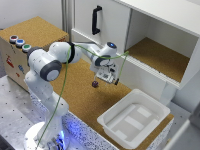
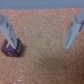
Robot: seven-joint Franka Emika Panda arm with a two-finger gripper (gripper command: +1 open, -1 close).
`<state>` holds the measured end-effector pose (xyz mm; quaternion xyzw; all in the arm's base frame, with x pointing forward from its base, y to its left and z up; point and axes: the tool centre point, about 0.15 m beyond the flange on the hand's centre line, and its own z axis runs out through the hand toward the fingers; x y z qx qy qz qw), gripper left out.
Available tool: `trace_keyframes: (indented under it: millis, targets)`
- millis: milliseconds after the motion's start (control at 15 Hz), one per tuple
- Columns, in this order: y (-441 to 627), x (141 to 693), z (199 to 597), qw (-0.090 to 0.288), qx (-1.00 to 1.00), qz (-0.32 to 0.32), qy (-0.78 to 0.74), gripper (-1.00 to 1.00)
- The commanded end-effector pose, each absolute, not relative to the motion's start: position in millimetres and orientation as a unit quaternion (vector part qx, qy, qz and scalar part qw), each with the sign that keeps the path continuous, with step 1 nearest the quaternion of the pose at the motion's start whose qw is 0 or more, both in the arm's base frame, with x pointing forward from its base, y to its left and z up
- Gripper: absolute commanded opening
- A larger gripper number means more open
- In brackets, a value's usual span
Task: Slide left purple red block
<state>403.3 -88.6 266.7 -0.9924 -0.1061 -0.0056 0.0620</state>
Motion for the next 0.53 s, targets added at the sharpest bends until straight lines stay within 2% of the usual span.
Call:
trace_keyframes:
  millis: [0,267,467]
  targets:
    - [-85,419,218,0.066,-0.994,-0.02,-0.088,-1.0]
    - [-79,426,203,0.071,-0.995,-0.021,-0.071,-1.0]
    - [-63,431,204,0.054,-0.996,-0.029,-0.071,-1.0]
